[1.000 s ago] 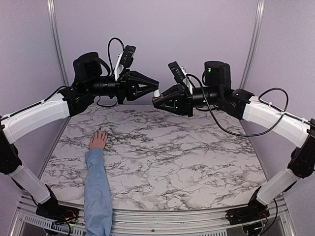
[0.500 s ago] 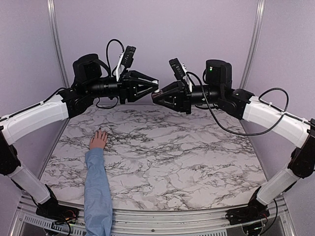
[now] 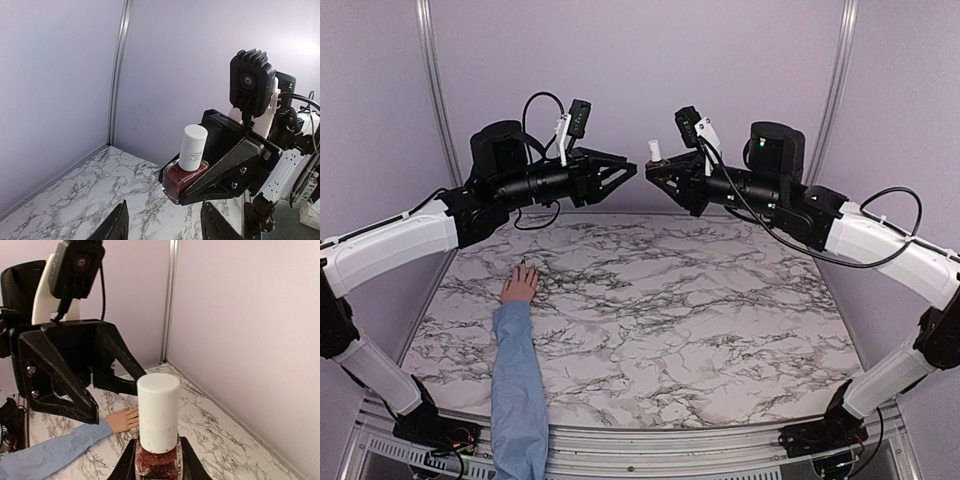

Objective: Paint the nails
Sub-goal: Screw the nail polish bottle.

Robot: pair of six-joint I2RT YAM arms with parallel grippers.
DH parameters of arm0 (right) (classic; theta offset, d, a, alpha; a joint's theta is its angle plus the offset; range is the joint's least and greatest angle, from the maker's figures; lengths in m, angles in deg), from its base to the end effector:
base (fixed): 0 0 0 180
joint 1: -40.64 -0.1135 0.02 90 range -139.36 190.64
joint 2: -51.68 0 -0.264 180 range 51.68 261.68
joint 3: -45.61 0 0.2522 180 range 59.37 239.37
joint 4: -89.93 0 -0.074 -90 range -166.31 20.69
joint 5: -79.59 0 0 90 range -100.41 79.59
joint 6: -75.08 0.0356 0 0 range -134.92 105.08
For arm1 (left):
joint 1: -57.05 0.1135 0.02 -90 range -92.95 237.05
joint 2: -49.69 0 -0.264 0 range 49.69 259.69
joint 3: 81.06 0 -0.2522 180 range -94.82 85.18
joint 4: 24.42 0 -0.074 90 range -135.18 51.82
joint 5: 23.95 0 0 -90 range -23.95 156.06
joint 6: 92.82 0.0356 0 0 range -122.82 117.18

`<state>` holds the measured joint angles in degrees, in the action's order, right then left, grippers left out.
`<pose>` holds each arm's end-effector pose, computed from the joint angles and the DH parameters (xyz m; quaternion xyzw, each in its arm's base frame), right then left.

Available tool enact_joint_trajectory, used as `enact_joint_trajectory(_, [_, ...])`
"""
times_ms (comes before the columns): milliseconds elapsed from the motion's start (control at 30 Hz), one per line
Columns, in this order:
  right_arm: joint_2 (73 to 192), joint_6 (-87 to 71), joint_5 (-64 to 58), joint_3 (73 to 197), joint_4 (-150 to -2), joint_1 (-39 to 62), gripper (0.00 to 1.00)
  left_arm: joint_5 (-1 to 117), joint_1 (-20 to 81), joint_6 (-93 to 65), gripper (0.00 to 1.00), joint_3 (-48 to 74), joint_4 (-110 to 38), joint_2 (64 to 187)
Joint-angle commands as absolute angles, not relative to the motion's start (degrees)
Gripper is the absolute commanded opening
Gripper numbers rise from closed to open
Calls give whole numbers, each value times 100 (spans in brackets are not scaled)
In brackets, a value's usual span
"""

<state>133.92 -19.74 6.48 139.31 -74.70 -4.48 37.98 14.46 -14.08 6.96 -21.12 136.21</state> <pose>0.2321 0.2477 0.4178 -0.3960 0.6130 0.3333 0.5969 0.2531 -0.2554 0.4171 0.3478 0.5584 -0.4742 0.5851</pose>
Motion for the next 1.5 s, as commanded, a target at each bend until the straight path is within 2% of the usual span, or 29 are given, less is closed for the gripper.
enact_joint_trajectory(0, [13342,-2062,-982,13954,-7478,-640,0,5047,1159,-1350,50,654,-2233,13537])
enact_joint_trajectory(133, [13456,-2072,-1777,13996,-7378,-792,0,5636,882,-1401,50,458,-2245,13762])
enact_joint_trajectory(433, [13591,-2123,-2538,14022,-7247,-1015,0,6367,695,-1598,49,-25,-2236,14182])
enact_joint_trajectory(1067, [13869,-2280,-2619,14301,-7012,-1095,0,6403,657,-2105,39,-474,-2223,14710])
enact_joint_trajectory(1467, [13909,-2405,-2537,14418,-6936,-1094,0,6229,668,-2149,19,-477,-2179,14726])
